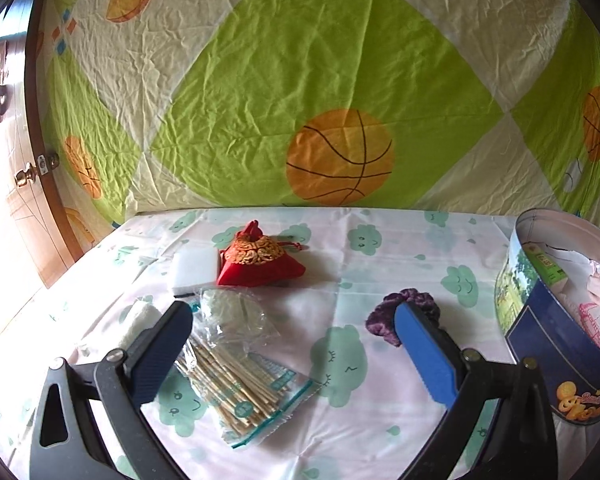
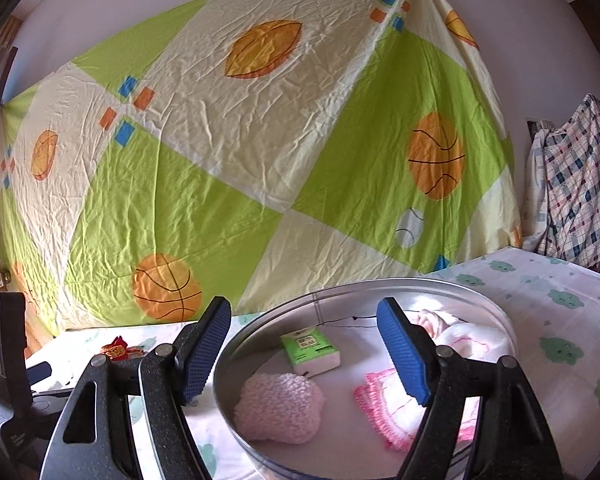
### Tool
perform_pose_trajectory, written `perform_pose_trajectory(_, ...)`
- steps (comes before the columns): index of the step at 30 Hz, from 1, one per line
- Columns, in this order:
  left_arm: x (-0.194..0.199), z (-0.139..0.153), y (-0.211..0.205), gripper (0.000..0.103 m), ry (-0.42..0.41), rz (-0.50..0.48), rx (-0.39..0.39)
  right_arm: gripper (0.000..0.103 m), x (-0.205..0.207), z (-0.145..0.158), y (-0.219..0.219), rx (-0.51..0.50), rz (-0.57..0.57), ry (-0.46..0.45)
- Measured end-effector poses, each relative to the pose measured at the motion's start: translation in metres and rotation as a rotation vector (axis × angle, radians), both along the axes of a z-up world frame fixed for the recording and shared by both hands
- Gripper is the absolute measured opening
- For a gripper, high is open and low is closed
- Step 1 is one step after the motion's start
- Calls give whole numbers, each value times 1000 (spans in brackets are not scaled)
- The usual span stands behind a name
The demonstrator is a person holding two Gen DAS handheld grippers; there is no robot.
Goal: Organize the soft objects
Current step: 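Withdraw both tools from the tin toward the remaining table items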
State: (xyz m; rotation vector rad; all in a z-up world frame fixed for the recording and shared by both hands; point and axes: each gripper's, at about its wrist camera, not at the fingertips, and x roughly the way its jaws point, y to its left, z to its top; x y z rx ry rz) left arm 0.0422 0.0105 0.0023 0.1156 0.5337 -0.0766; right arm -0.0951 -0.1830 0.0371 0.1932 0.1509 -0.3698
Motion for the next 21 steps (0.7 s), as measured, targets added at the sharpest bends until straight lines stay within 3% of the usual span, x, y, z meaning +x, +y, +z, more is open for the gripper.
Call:
perform_pose_trajectory(8,16,-4,34,103,34,43,-1,77,24,-5,42,-1,88,54)
perform_pose_trajectory(14,36,-12,63,103,103,93,9,77,44,-9,79,-43,169,108)
perform_pose_trajectory(21,46,-13,101,103,104,150,-1,77,64,-14,114,-47,248,154)
